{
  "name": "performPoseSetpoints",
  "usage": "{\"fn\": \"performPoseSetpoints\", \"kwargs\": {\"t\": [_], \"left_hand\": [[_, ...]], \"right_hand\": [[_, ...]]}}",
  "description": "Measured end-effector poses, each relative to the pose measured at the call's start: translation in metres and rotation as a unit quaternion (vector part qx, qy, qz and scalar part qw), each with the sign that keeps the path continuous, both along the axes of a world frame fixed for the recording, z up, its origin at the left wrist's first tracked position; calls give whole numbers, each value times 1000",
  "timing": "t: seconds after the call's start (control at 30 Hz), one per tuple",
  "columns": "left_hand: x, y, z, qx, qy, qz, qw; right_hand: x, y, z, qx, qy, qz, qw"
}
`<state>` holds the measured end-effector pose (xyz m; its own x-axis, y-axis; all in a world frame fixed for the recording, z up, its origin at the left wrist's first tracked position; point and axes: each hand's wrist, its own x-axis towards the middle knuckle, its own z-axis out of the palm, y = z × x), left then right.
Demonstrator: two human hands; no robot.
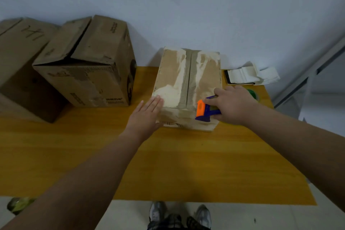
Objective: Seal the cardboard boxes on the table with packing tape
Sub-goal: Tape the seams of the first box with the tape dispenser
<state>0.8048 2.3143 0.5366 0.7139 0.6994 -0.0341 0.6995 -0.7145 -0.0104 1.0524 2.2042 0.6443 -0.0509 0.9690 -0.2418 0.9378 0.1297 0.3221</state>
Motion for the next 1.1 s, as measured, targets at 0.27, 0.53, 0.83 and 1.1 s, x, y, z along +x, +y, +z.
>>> {"fn": "performPoseSetpoints", "kwargs": {"t": [0.27, 0.53, 0.83, 1.1], "left_hand": [[73, -58, 3, -37, -48, -22, 998], [77, -51, 3, -23, -43, -4, 999], [77, -52, 5, -3, -18, 9, 1000], [90, -65, 14, 5, 9, 56, 998]], "right_hand": [[-3, -6, -6, 22, -5, 0, 1000], [0, -15, -13, 56, 9, -7, 998], [55, -52, -8, 55, 29, -14, 998], [52, -52, -22, 49, 41, -50, 997]]}}
